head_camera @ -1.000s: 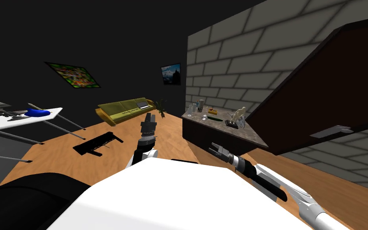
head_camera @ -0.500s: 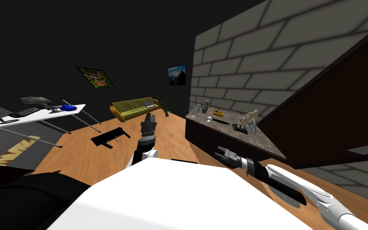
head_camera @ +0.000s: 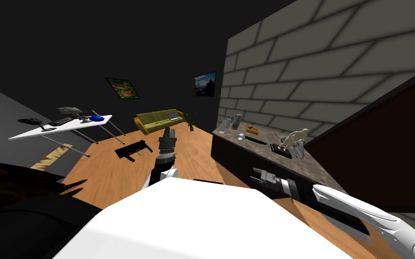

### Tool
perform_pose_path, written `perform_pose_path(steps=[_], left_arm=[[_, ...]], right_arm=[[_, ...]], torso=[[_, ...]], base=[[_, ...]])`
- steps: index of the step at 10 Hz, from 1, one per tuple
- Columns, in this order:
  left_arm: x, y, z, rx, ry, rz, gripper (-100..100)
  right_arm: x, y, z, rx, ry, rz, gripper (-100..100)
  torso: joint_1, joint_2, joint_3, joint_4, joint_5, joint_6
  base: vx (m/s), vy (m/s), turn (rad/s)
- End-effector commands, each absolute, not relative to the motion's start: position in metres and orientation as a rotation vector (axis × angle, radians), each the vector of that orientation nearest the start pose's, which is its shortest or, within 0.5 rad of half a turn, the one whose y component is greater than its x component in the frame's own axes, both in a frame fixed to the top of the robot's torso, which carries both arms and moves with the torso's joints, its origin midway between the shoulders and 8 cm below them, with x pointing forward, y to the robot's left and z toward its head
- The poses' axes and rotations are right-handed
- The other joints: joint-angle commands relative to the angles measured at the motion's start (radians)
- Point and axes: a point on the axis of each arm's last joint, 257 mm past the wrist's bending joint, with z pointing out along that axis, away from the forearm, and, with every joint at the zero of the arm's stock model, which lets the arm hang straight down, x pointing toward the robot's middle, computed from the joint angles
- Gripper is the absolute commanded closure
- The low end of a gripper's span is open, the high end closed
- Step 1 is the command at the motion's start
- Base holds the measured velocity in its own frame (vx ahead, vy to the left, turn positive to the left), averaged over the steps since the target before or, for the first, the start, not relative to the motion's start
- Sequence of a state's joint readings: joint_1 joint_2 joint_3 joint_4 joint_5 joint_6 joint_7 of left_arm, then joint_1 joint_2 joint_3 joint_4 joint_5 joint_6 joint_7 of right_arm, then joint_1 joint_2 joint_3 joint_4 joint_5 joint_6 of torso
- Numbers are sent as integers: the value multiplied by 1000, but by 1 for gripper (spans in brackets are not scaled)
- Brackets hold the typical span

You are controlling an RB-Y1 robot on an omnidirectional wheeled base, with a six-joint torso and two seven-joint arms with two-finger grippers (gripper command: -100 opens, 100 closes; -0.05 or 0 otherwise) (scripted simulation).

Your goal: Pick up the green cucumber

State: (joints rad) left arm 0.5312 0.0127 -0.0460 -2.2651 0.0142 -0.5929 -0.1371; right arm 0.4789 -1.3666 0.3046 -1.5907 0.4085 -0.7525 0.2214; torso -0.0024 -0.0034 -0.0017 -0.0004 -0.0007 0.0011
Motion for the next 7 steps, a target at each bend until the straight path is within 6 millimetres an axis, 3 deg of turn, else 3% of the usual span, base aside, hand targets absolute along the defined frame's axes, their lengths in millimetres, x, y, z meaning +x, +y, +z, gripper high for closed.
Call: perform_pose_path(steps=[1, 2, 3, 6, 7], left_arm=[[330, 266, 25, -575, 610, -1230, 0], [330, 266, 25, -575, 610, -1230, 0], [330, 266, 25, -575, 610, -1230, 0], [330, 266, 25, -575, 610, -1230, 0], [330, 266, 25, -575, 610, -1230, 0]], right_arm=[[262, -399, -315, -788, 2210, 562, -100], [262, -405, -317, -783, 2219, 549, -100], [257, -429, -318, -833, 2268, 491, -100], [251, -466, -318, -869, 2334, 404, -100], [246, -491, -316, -913, 2379, 344, -100]], torso=[[0, 0, 0, 0, 0, 0], [0, -1, -1, 0, 0, -1], [-1, -1, -1, 0, 0, 0], [0, -4, -2, -1, 0, -1], [-1, -3, -2, -1, 0, 0]], base=[[53, -16, 220], [58, -24, 198], [95, -17, 268], [79, -26, 169], [91, -61, 261]])
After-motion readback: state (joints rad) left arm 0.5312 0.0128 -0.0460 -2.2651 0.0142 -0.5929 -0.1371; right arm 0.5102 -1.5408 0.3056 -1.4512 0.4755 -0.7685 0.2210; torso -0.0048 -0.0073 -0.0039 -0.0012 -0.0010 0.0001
